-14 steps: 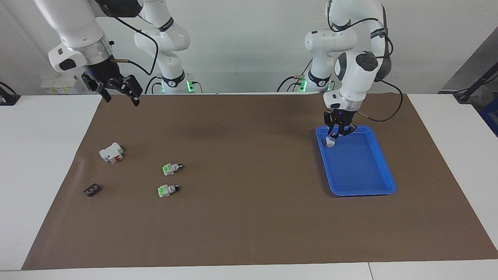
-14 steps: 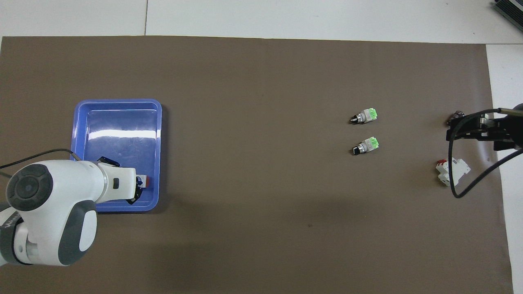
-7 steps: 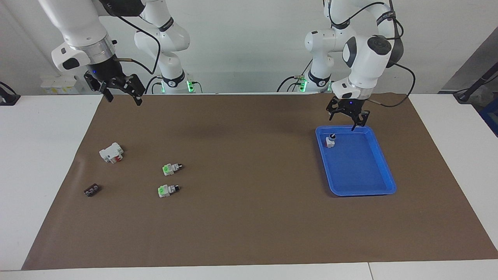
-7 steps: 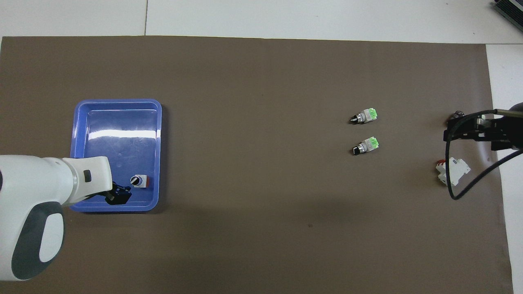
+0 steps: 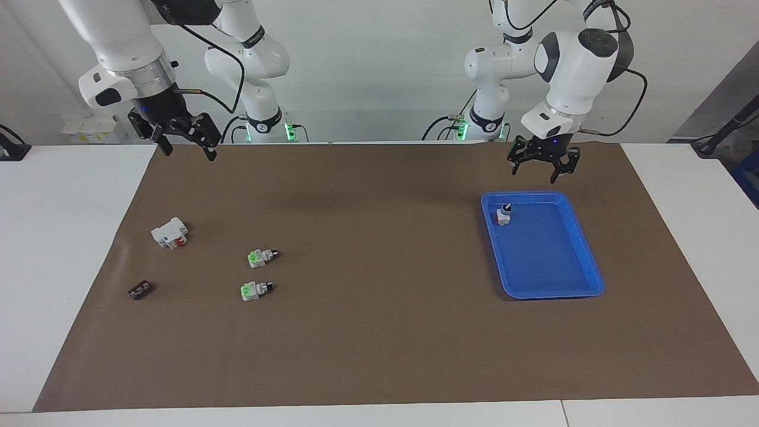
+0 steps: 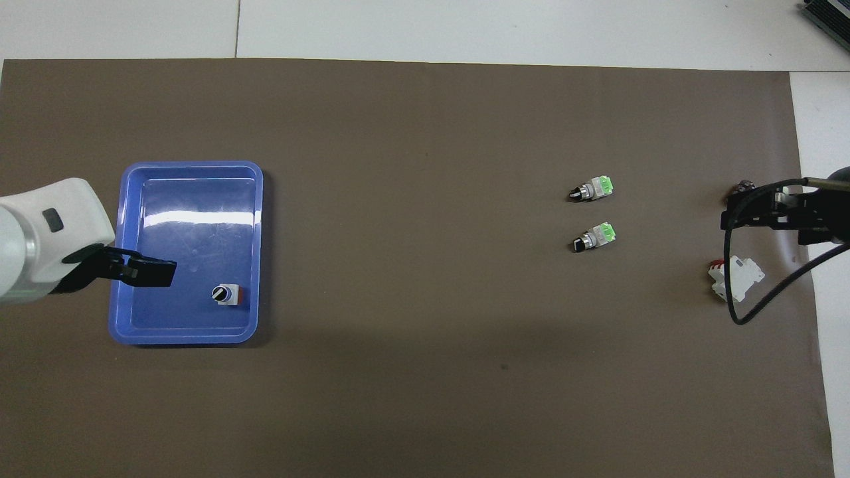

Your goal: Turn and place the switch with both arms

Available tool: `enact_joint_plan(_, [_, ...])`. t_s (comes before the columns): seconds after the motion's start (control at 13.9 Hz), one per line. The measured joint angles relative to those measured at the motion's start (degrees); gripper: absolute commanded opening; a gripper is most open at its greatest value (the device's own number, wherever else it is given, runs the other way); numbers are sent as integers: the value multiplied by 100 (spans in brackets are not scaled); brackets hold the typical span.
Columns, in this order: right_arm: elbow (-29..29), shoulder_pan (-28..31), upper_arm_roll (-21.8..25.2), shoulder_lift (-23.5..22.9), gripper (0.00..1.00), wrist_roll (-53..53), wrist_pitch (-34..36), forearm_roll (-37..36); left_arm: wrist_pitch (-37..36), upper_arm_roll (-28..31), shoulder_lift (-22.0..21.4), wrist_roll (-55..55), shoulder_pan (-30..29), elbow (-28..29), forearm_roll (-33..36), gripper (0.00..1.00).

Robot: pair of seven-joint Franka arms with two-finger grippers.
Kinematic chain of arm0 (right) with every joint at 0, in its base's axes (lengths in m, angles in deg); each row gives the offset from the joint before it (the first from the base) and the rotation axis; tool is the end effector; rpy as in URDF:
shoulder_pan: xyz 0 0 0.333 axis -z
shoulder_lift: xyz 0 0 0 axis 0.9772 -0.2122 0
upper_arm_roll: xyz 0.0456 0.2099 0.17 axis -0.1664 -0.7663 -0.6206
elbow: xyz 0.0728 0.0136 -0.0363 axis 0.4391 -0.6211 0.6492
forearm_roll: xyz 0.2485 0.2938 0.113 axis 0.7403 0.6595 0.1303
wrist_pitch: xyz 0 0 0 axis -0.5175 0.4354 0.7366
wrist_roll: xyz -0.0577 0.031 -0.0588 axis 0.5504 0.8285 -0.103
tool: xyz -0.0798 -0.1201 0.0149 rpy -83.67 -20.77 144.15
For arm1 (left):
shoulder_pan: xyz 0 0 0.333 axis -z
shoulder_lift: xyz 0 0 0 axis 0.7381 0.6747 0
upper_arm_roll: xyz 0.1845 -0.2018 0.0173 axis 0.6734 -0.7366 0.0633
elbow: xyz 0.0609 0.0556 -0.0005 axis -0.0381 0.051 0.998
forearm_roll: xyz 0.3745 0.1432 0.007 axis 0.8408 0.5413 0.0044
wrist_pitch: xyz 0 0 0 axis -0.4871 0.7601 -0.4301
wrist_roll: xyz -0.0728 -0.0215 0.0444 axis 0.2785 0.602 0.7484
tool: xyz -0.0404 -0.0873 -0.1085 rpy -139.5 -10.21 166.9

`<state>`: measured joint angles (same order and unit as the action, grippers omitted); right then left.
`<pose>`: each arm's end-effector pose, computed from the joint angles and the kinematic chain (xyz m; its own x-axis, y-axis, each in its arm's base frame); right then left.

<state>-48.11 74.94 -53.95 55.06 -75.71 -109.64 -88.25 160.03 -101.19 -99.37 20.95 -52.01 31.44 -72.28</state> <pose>0.5463 0.0096 0.5528 0.9791 -0.2032 0.0017 -0.2031 -0.9790 -0.0138 0.5159 -0.0779 0.5017 0.9399 -0.3277 0.0955 -0.3296 -0.9441 0.0043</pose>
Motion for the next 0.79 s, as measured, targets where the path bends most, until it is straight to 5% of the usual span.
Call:
enact_joint_plan(0.29, [0,0,0,0,100,0,0,0,-976,-1,702,11,-67,-1586,166,100])
enact_joint_plan(0.79, [0,0,0,0,100,0,0,0,-1744,274,1293,185,35,-2713,219,100])
